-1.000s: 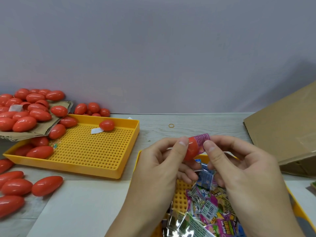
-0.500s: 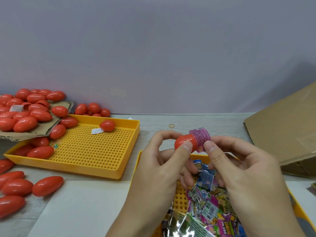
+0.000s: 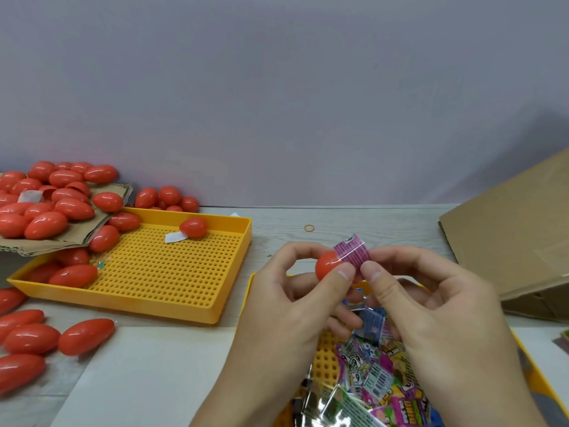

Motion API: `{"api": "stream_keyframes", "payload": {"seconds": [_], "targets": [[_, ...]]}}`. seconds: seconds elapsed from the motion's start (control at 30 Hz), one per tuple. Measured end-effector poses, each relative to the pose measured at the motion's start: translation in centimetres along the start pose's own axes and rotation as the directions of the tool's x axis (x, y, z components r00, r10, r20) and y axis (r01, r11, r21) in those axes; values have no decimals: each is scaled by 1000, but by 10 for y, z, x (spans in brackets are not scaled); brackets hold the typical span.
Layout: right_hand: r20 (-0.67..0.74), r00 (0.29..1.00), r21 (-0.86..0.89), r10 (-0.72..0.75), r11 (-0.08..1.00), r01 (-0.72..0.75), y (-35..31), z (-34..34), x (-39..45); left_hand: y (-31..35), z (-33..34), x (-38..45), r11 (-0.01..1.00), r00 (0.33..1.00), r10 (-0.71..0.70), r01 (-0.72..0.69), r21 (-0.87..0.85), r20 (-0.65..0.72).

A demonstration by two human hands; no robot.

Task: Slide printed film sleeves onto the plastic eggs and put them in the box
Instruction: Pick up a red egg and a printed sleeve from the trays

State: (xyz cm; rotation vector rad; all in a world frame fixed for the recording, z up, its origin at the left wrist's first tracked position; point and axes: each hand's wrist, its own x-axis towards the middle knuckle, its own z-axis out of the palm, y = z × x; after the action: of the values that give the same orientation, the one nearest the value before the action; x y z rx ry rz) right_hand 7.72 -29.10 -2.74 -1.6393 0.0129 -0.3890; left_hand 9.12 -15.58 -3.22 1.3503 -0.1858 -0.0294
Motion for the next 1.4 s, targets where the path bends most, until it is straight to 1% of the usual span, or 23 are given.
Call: {"api": "stream_keyframes", "payload": {"seconds": [0.1,0.2,0.3,0.57,0.77,0.9,1.1,1.23,1.4], "targets": [[8,1000,19,-4,1000,4,0,0,0,1,1,0,1000,1000,12,-12,26,-4],[46,999,20,-9,1000,8,-2,0,0,2,1,-1,998,999,28,-27,59,-26],[55,998,-19,-21,1000,22,-2,-1,0,3,1,-1,994,998,40,-35,107,-42],[-50,996,-115,-76,991,70,-4,-1,-1,1,6,-4,970,998,67,-69,231,17],[-56,998,-91,-18,996,12,-3,-2,0,4,8,-6,973,997,70,-76,219,35],[-69,998,-40,1,999,-4,-3,-2,0,6,7,-6,980,996,79,-85,182,37],[-44,998,34,42,999,-40,-5,-1,1,5,6,-5,986,998,68,-69,150,14],[-34,998,31,50,998,-49,-6,-1,1,6,6,-5,982,997,72,-76,172,27],[-19,1000,2,17,1000,-17,-4,-1,0,6,6,-5,978,996,82,-86,192,25]]}}
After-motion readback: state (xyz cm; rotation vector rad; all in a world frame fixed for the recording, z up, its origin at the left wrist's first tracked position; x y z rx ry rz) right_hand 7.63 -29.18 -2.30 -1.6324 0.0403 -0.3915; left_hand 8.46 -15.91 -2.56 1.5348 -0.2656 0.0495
